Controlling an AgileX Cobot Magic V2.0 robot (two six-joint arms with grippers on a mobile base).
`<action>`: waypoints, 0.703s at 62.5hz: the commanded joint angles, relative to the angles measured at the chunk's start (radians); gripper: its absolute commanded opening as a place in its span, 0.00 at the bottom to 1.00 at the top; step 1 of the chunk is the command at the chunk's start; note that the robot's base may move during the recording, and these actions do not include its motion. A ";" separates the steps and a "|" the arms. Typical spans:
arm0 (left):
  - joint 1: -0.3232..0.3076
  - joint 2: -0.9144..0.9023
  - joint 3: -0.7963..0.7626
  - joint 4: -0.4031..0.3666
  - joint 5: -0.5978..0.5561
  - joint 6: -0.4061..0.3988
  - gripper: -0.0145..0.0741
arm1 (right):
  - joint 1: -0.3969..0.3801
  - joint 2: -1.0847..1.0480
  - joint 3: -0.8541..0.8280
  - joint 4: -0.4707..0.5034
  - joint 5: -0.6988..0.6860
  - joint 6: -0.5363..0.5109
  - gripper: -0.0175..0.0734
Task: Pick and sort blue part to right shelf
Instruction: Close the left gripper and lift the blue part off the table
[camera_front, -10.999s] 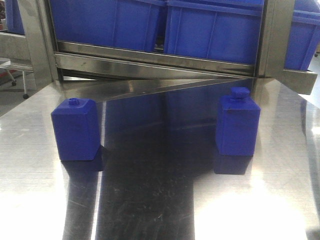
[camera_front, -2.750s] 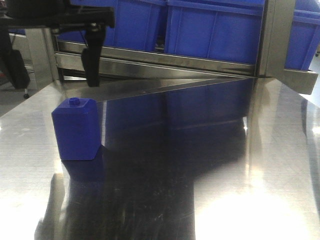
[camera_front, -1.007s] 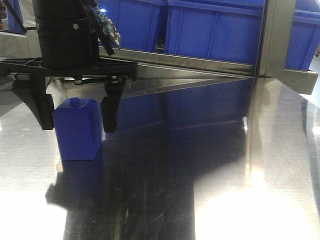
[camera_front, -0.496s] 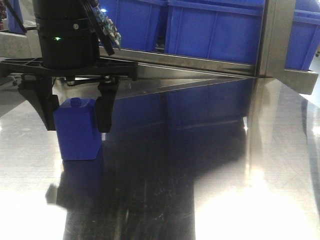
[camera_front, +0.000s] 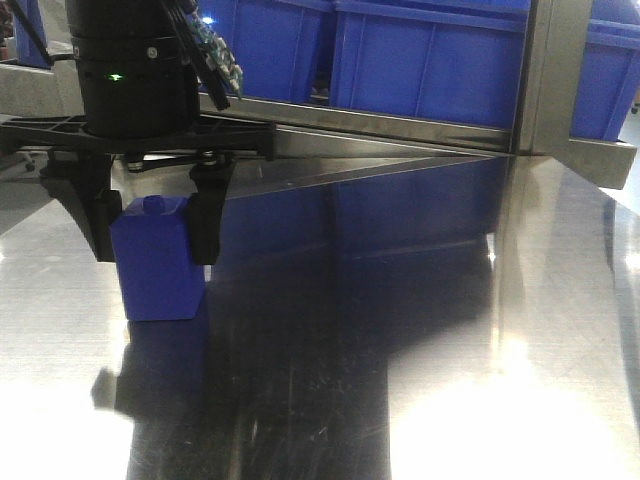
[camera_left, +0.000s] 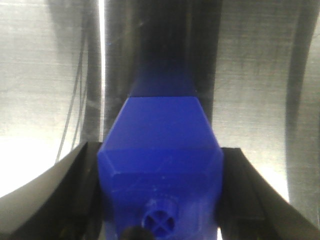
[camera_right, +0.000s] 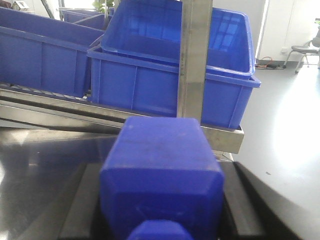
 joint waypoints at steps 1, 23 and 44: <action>-0.003 -0.056 -0.030 -0.015 0.051 0.003 0.55 | -0.008 0.008 -0.025 -0.014 -0.101 -0.006 0.66; -0.009 -0.236 0.019 -0.122 -0.038 0.358 0.54 | -0.008 0.008 -0.025 -0.014 -0.101 -0.006 0.66; 0.011 -0.541 0.395 -0.297 -0.610 0.705 0.54 | -0.008 0.008 -0.025 -0.014 -0.101 -0.006 0.66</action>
